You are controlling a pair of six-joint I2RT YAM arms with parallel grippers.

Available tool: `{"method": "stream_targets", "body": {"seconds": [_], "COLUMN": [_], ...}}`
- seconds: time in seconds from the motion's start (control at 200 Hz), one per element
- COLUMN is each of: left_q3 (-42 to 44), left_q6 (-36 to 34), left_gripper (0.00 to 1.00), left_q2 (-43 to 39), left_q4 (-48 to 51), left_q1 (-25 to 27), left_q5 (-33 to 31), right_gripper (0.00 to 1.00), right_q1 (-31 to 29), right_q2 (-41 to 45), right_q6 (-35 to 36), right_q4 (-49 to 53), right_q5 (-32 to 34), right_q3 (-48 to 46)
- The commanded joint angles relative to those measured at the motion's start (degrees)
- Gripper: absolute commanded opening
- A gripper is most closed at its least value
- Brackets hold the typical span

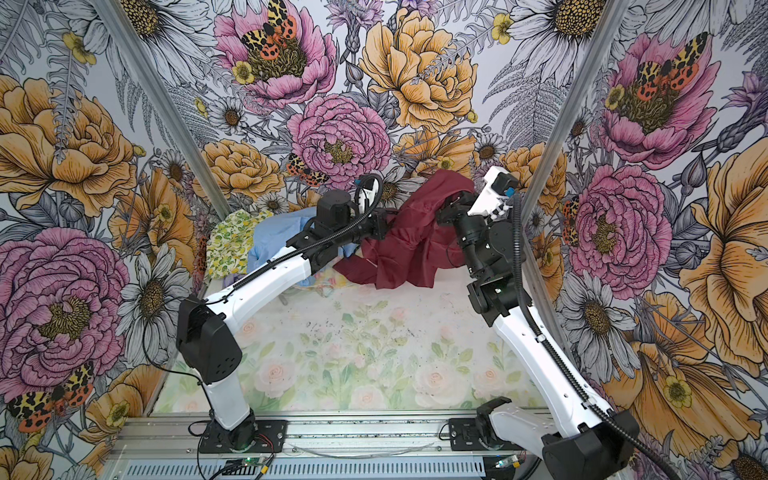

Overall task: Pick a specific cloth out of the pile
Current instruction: 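Carry the maroon shirt away from the pile with both grippers onto open table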

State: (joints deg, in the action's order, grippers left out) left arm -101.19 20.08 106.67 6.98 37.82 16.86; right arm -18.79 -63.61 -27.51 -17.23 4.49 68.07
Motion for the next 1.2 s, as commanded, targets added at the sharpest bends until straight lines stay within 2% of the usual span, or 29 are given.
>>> {"method": "stream_targets", "body": {"seconds": [0.0, 0.415, 0.57, 0.65, 0.87, 1.03, 1.196], "left_q3": [-6.9, -41.8, -52.5, -55.2, -48.5, -30.5, -15.2], "left_q6": [0.2, 2.5, 5.8, 7.4, 8.3, 8.2, 9.0], "left_gripper": [0.0, 0.0, 0.0, 0.0, 0.0, 0.0, 0.0], "left_q2": [4.8, 26.5, 33.6, 35.5, 32.3, 24.5, 18.5], "left_q4": [0.5, 8.0, 8.0, 6.8, 3.3, -0.7, -3.5], "left_q1": [2.2, 10.4, 12.2, 12.8, 12.6, 9.5, 6.2], "left_q5": [1.4, 3.8, 4.3, 4.4, 4.6, 3.2, 1.4], "right_gripper": [0.0, 0.0, 0.0, 0.0, 0.0, 0.0, 0.0], "right_q1": [3.0, 14.3, 17.2, 18.2, 18.8, 18.4, 16.5], "right_q2": [4.7, 12.3, 13.3, 13.2, 10.6, 8.3, 7.3], "right_q6": [1.2, 4.7, 5.7, 6.0, 4.0, -1.2, -3.7], "right_q4": [3.8, 20.0, 23.9, 25.2, 25.9, 23.1, 20.4], "right_q5": [0.9, 1.0, 0.8, 0.5, -2.4, -7.5, -7.6], "right_q3": [3.3, 10.3, 12.3, 13.5, 14.8, 9.7, 3.0]}}
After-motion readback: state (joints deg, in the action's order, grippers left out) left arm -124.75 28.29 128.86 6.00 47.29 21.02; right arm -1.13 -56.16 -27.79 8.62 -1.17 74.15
